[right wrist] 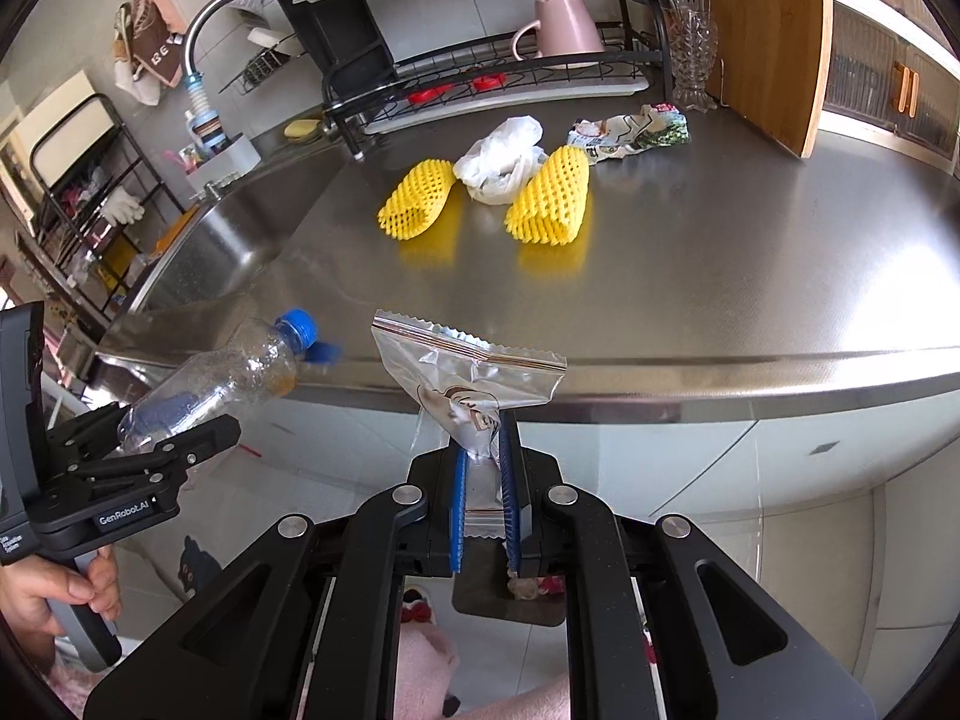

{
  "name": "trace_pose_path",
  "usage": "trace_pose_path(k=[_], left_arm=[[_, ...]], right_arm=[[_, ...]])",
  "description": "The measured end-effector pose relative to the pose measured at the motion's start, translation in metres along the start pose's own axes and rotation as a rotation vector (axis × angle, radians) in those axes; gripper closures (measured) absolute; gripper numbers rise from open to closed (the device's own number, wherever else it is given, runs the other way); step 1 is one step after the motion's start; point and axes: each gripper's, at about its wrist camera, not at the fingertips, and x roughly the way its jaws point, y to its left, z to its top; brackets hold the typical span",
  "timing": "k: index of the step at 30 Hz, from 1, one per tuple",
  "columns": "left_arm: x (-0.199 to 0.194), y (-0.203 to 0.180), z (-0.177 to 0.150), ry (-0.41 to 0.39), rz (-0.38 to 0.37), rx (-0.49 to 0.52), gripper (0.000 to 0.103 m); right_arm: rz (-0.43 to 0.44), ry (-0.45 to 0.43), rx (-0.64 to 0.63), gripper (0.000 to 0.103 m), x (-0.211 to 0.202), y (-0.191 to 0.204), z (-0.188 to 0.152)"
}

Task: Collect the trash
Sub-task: 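Carry the bottle and zip bag down over the floor bin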

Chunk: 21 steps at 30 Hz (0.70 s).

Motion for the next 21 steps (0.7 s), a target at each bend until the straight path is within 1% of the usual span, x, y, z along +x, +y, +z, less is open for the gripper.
trace_pose_path(k=[6, 10, 15, 21], left_arm=[[-0.014, -0.006, -0.022, 0.018, -0.016, 0.005, 0.044], [-0.012, -0.013, -0.034, 0.059, -0.033, 0.028, 0.044], [0.02, -0.016, -0.048, 0.145, -0.049, 0.03, 0.044], [0.073, -0.016, -0.062, 0.228, -0.058, 0.028, 0.044]], right_arm=[[0.017, 0.058, 0.025, 0.091, 0.008, 0.003, -0.023], [0.019, 0.094, 0.021, 0.091, 0.014, 0.005, -0.03], [0.012, 0.15, 0.025, 0.091, 0.032, 0.002, -0.04], [-0.004, 0.234, 0.056, 0.091, 0.066, -0.008, -0.057]])
